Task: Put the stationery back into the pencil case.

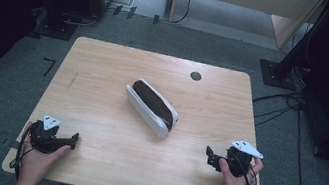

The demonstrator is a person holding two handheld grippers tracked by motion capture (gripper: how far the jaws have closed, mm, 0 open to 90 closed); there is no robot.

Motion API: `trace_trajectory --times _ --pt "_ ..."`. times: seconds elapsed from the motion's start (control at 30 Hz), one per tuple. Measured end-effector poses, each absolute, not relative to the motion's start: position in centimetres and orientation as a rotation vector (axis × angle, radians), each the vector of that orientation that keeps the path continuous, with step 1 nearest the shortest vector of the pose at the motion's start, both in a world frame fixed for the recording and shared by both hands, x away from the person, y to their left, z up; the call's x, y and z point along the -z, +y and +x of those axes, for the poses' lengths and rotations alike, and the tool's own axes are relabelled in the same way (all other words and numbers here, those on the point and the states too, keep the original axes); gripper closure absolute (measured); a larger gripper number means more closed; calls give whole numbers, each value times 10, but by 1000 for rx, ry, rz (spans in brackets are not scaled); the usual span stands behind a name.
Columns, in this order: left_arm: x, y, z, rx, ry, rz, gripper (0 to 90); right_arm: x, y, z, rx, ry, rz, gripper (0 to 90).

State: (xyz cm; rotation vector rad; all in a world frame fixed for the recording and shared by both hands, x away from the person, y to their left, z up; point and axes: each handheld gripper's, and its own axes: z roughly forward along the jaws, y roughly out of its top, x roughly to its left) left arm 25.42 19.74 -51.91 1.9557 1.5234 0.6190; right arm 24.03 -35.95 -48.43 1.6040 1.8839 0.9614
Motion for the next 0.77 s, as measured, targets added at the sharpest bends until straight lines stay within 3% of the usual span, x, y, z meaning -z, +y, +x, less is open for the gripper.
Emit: trace_trajectory --times 0.37,0.77 --pt "519 197 254 -615 1517 1961 8 523 -364 230 -839 1923 1656 10" --pt "519 191 253 -619 1524 1953 8 526 -359 229 -831 1920 1636 10"
